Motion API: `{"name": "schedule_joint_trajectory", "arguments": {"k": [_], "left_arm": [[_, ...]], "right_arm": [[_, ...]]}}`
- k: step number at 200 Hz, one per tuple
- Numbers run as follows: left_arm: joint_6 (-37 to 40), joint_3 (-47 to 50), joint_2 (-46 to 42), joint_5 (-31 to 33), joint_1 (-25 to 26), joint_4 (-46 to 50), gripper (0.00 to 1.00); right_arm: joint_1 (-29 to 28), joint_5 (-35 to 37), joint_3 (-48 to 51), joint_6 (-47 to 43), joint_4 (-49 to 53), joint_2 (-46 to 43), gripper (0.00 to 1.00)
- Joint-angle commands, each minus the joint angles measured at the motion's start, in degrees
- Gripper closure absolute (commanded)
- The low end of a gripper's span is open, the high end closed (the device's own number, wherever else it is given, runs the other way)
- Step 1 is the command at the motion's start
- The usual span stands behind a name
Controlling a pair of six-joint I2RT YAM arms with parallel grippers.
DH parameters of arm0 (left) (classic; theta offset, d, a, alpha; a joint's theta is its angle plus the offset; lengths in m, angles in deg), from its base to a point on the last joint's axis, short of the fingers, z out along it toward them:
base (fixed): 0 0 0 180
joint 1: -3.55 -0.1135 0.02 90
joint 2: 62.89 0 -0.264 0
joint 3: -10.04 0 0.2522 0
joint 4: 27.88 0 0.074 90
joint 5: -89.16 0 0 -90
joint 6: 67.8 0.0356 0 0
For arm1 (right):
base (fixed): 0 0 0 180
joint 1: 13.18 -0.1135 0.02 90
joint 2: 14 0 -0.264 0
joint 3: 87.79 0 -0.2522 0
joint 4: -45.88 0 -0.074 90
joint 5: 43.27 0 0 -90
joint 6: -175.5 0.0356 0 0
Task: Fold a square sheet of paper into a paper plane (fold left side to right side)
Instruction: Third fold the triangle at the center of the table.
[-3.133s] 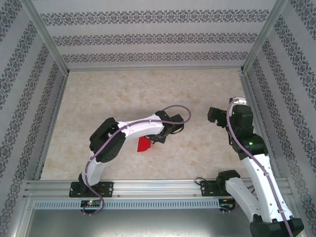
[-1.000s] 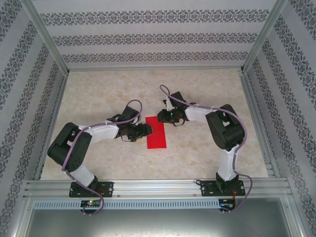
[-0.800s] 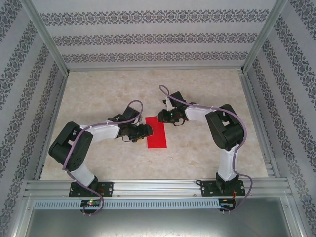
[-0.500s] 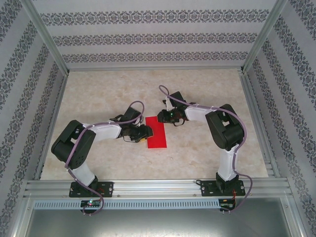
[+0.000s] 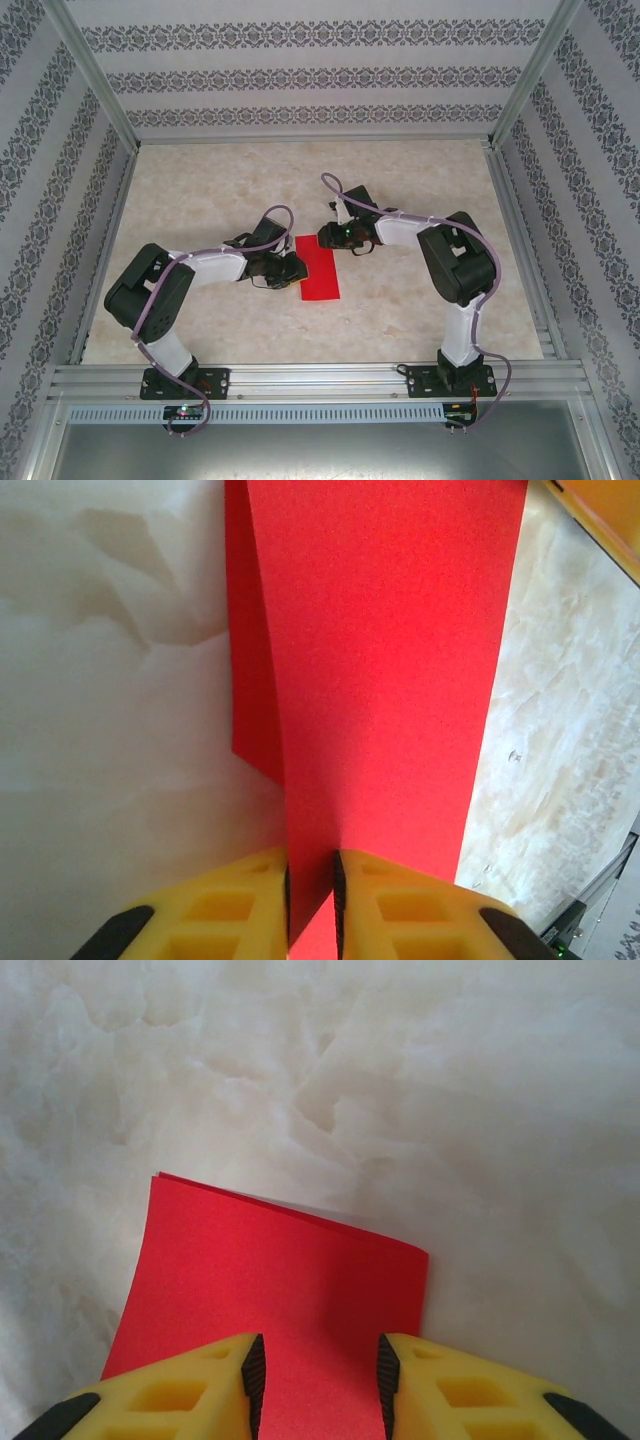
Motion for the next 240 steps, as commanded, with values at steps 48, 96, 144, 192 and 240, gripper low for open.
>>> {"name": "schedule_joint_trajectory", "arguments": {"k": [48,96,144,192,240], "left_arm": [[-6.0,2.8,-2.5,0.0,0.8,-6.2,0.93],[-8.5,2.1,-1.9,-2.9,0.8,-7.1,0.96],[-9.8,1.7,-0.9,-5.4,0.8,-7.9,0.97],[-9.9,1.4,-0.2,-5.7,0.8,-7.3,0.96],[-9.9,1.7,-0.2,-5.7,0.8,-7.2,0.97]], "right_arm": [[0.8,4.7,14.8,-6.8,-7.7,-20.6,0.48],[-9.3,14.0,31.7,-11.4,-9.9,-38.7,0.4],[-27.6,28.5,38.2,-16.4,-8.2,-47.4,0.31],[-35.3,35.6,34.5,-22.0,-5.8,-39.4,0.27],[-36.9,37.8,28.7,-27.5,-6.9,-29.5,0.27]]}}
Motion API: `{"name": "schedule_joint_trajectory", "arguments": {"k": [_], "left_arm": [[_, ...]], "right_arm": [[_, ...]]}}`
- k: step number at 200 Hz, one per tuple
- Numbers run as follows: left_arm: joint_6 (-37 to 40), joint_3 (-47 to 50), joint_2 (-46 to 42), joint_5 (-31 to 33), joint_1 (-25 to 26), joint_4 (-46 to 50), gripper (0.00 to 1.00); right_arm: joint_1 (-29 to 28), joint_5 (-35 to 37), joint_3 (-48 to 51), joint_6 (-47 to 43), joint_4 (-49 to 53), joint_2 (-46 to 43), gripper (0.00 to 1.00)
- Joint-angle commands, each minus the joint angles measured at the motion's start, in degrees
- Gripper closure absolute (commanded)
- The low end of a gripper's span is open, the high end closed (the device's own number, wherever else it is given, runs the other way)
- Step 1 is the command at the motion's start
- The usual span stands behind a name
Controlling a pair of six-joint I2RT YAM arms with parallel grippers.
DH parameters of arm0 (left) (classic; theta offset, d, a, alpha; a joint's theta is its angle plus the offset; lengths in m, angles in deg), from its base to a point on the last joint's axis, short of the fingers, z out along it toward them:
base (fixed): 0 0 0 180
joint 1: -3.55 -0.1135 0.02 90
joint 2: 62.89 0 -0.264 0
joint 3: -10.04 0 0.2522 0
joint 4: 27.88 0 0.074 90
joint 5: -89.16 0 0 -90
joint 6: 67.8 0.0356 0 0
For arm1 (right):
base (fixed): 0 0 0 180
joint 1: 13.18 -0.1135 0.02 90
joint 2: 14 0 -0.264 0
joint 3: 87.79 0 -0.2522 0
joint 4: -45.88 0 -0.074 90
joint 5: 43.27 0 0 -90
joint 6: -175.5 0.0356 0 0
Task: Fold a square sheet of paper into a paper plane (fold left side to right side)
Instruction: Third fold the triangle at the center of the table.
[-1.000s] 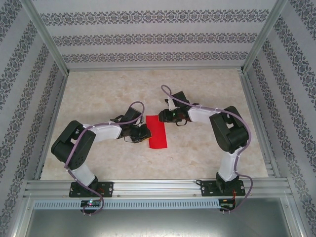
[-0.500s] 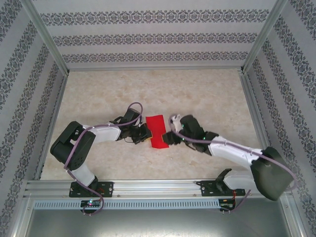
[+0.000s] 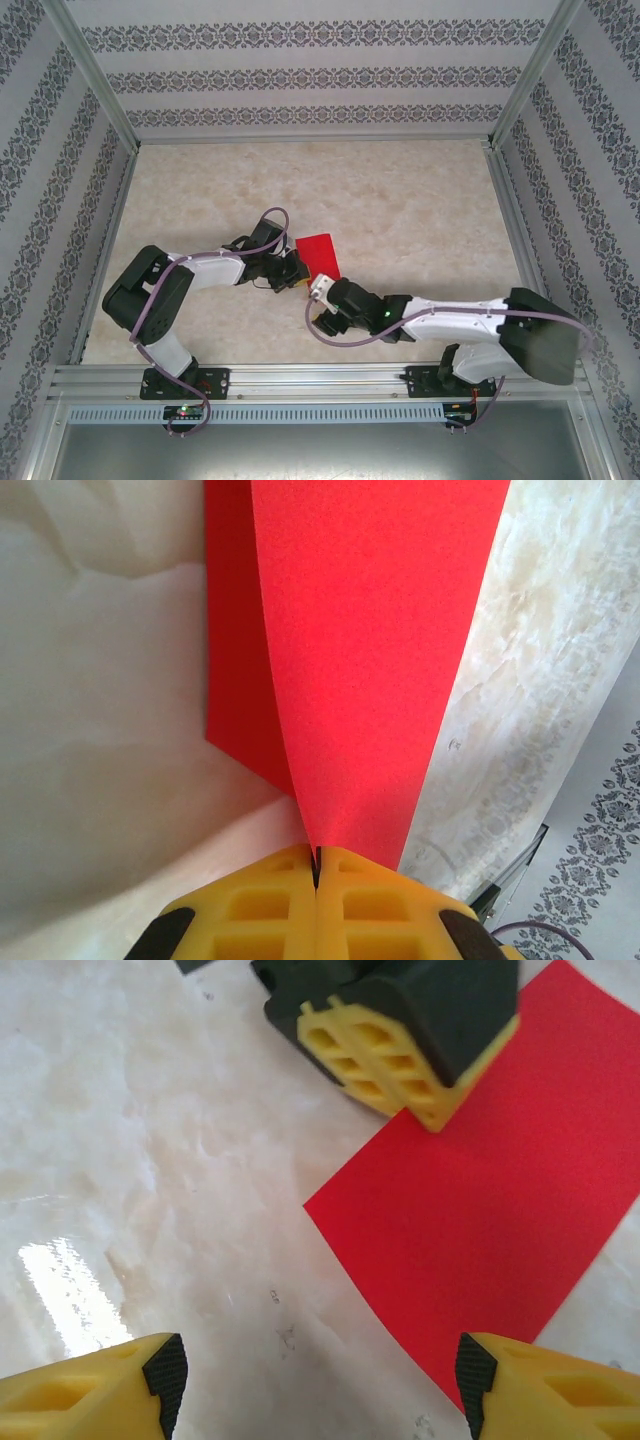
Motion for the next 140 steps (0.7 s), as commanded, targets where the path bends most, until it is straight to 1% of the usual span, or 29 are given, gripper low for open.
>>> {"name": "schedule_joint_trajectory", "arguments": {"k": [1,17,31,44,72,100,113,127,140], "left_arm": [[-0.9,-0.8,0.5,-0.9,0.7,-1.1,0.97],[-1.0,-0.9,0.6,-0.9,0.7,-1.0,0.97],[-0.9,-0.9,0.6,-1.0,0.7,-1.0,0.97],[-0.8,-0.9,0.5,-1.0,0.7,-1.0,0.97],[-0.5,-1.0,0.5,-1.0,0.7,-0.4,0.97],[-0.1,-1.0,0.4,-0.9,0.7,0.0,0.97],[0.2,-1.0,0.3,-0.9,0.7,0.3,0.97],[1.0,-1.3,0.0,-0.7,0.7,1.0,0.95],[2.3,-1.8,-0.6,-0.5,0.7,2.1,0.89]], "right_arm": [[-0.5,3.9,-3.4,-4.6,-0.4,3.2,0.27],[-0.5,4.2,-4.4,-5.8,-1.5,5.3,0.3],[-0.5,4.1,-5.6,-6.6,-1.7,7.2,0.34],[-0.4,4.3,-6.1,-6.9,-2.5,8.8,0.42],[0.0,5.1,-6.7,-6.8,-4.4,10.1,0.55],[0.5,4.6,-7.2,-6.7,-4.9,10.1,0.76],[0.6,3.9,-7.4,-6.9,-4.6,9.9,0.87],[0.8,3.3,-7.4,-7.2,-4.3,9.7,1.0],[1.0,2.5,-7.3,-7.2,-3.8,9.3,1.0]]}}
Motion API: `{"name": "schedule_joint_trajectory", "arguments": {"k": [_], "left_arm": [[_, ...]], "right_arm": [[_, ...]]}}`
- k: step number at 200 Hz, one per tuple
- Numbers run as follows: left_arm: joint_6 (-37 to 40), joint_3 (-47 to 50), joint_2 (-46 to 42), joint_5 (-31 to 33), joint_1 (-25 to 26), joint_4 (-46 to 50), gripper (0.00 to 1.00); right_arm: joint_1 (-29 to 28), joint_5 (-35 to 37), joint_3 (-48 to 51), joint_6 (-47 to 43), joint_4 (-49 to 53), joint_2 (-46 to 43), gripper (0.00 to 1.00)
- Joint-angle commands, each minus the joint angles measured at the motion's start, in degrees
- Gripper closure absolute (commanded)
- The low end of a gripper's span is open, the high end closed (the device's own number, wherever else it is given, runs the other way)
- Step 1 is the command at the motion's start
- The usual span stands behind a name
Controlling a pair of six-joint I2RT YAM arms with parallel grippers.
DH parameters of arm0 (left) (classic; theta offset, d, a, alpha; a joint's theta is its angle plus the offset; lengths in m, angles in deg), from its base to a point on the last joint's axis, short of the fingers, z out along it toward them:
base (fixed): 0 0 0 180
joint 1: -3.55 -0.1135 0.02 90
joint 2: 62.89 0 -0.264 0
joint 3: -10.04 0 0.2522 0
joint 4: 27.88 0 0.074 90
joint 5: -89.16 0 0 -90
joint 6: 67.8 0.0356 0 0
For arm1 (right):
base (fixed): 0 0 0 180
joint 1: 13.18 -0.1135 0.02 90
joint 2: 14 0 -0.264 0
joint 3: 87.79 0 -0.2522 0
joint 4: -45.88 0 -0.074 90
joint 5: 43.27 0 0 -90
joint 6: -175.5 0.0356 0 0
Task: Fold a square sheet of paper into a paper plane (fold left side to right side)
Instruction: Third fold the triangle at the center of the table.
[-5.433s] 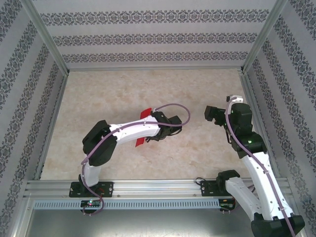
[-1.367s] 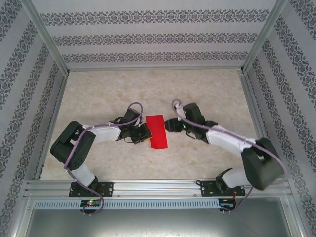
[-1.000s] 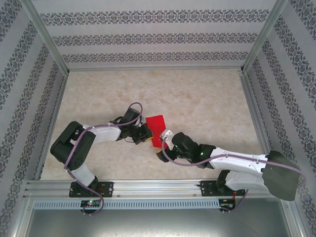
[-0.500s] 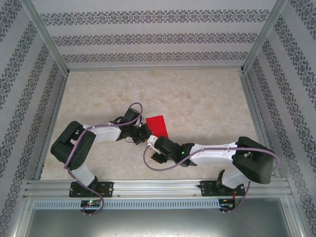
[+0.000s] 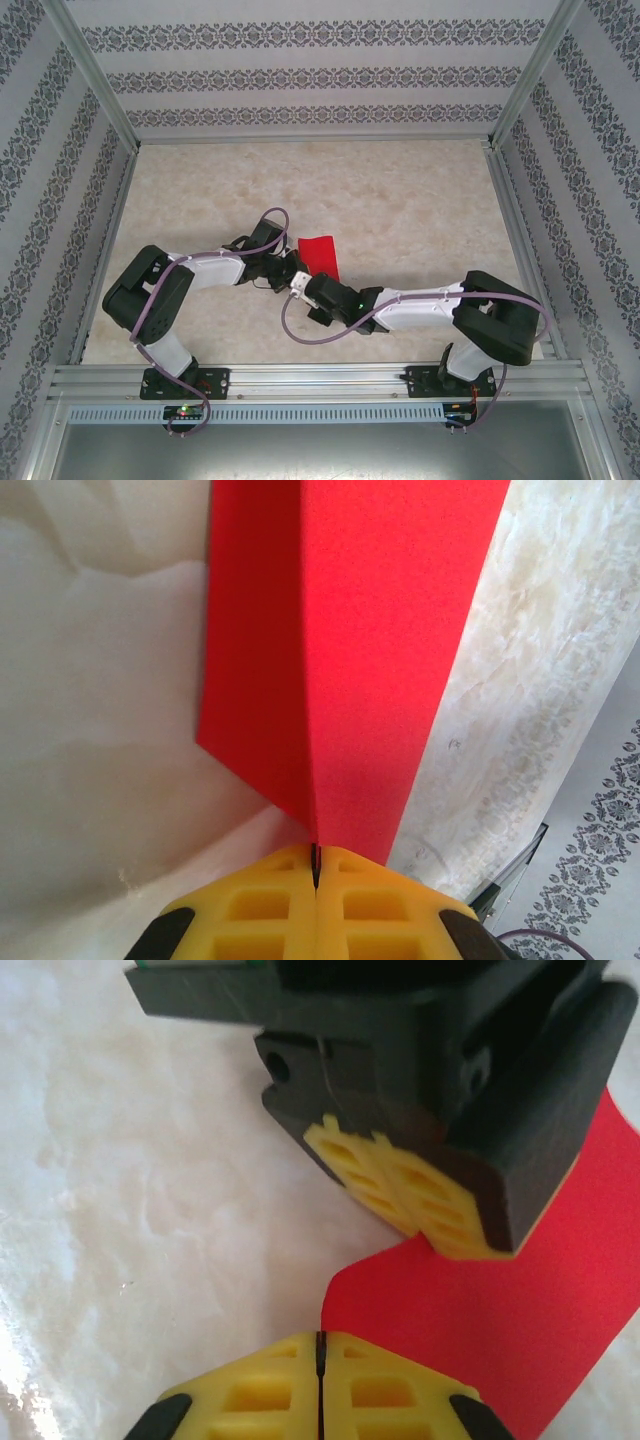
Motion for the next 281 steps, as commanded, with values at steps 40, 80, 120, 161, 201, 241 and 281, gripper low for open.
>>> {"name": "schedule_joint_trajectory", "arguments": {"k": [40,80,120,161,201,241,281], "left_arm": [[9.1,-4.4,-5.5,3.4,-0.9,13.4,0.66],[13.7,-5.4,-10.2,3.3,-5.9,20.0,0.56],[19.1,-13.3,-4.1,0.3,-7.2,21.3,0.73],[24.7,-24.6,8.5,-1.2,-4.5,22.9,0.84],[26.9,-32.2,17.8,-1.3,-3.2,24.5,0.91],[27.3,-32.7,22.7,-1.0,-3.1,24.4,0.94],[27.7,-31.3,24.4,-0.1,-3.1,24.1,0.96]], "right_arm": [[2.8,-6.4,-0.2,1.7,0.8,-2.2,1.0],[5.2,-12.4,-0.3,4.3,0.4,-2.1,1.0],[7.0,-15.2,0.3,7.4,-1.8,-1.5,1.0],[8.8,-18.3,0.8,10.1,-3.6,-0.9,1.0],[9.7,-20.4,0.8,12.0,-4.6,0.5,1.0],[11.9,-24.5,1.7,14.7,-6.3,1.0,1.0],[15.4,-28.4,1.2,17.6,-5.2,1.6,1.0]]}}
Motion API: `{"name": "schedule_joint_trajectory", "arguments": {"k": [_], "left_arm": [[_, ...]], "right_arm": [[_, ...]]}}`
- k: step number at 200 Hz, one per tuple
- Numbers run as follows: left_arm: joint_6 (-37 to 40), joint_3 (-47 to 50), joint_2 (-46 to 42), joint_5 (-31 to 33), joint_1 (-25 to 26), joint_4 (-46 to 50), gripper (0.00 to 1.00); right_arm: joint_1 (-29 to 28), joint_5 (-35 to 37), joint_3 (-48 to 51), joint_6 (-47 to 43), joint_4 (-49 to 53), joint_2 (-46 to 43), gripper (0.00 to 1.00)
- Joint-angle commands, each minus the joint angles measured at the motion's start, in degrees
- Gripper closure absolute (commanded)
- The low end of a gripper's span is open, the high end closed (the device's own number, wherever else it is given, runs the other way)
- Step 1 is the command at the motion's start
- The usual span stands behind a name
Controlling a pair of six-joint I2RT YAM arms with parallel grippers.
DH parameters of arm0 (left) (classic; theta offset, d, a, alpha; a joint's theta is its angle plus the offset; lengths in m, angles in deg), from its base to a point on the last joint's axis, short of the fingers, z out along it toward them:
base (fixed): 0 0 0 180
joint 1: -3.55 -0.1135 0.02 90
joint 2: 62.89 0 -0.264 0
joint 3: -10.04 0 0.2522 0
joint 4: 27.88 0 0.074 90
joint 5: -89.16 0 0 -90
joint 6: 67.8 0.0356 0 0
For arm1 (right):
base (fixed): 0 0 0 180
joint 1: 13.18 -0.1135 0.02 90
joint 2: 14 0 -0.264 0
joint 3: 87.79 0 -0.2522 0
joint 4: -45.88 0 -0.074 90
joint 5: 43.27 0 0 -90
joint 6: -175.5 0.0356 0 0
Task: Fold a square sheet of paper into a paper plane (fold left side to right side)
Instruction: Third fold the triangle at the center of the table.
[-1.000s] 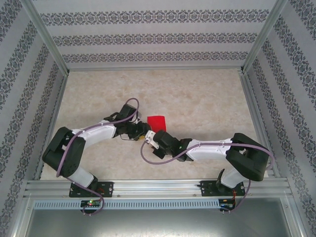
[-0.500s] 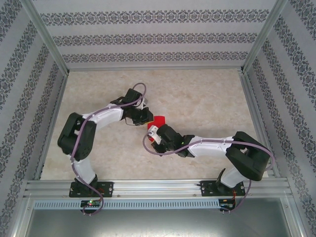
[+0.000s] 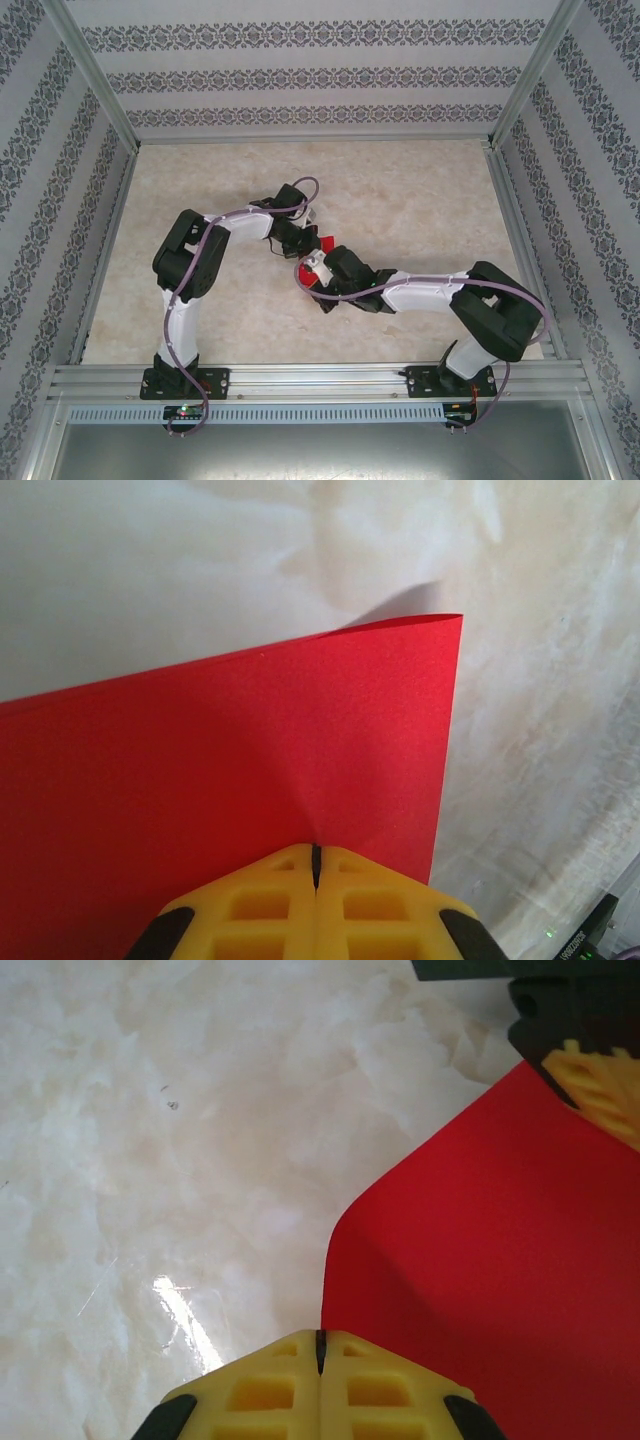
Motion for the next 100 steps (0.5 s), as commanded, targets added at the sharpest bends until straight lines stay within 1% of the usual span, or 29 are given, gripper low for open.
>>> {"name": "schedule_joint_trajectory", "arguments": {"k": [1,43,100], "left_arm": [[1.9,0.8,1.8,1.2,0.4,1.8,0.96],[1.7,1.7,2.3,1.2,0.3,1.1,0.97],[1.5,1.7,2.1,1.1,0.7,0.9,0.97]], "right_arm": [[2.0,-3.9,0.2,3.1,-0.2,0.9,1.0],[6.9,-5.6,0.0,5.9,1.0,1.4,1.0],[11.0,-6.4,-0.5,8.7,1.2,3.9,1.0]]}}
